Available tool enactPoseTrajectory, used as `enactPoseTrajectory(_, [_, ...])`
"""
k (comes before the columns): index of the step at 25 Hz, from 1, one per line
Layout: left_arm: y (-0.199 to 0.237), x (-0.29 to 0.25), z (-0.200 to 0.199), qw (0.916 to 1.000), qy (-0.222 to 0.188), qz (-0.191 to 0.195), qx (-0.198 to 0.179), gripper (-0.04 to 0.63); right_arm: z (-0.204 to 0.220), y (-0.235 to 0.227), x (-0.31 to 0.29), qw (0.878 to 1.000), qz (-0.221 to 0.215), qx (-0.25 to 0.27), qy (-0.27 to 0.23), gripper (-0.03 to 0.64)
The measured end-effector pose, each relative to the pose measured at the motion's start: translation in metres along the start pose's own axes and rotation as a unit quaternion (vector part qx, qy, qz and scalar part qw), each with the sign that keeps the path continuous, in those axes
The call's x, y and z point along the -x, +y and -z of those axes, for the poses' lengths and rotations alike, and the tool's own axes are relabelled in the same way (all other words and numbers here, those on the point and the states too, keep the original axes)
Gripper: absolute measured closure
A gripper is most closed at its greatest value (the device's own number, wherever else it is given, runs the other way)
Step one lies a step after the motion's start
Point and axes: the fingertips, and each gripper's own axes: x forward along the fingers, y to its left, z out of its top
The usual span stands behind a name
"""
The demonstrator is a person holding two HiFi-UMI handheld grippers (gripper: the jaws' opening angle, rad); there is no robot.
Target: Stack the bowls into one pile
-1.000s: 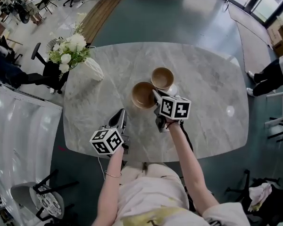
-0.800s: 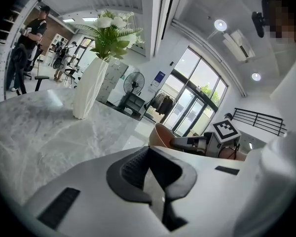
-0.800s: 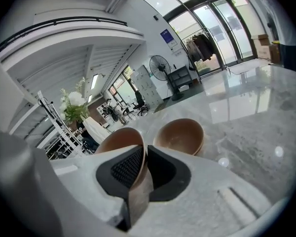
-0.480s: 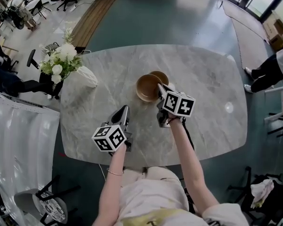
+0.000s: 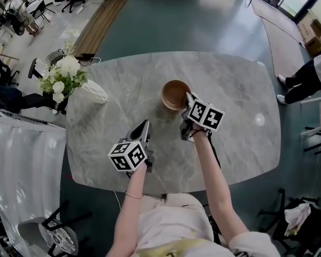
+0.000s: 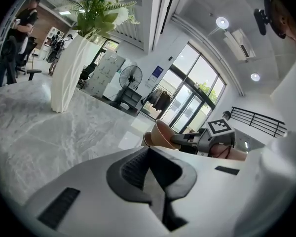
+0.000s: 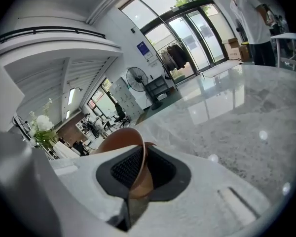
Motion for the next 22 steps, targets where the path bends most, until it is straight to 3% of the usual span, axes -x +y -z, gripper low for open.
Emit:
enactPoseTrajectory(6, [0.002,-0.011,0.005,0.9999,0.014,-0.002,0.001,0.595,0.002,-0.012,-0.009,1.000,0.019,0.004,0.009,0.583])
enactPoseTrajectory(22, [0.009,-0.016,0.014,0.9995,0.028,-0.014,0.010,0.595,0.007,-0.009,-0.022,0.991,0.051,0.120,0.031,0.583])
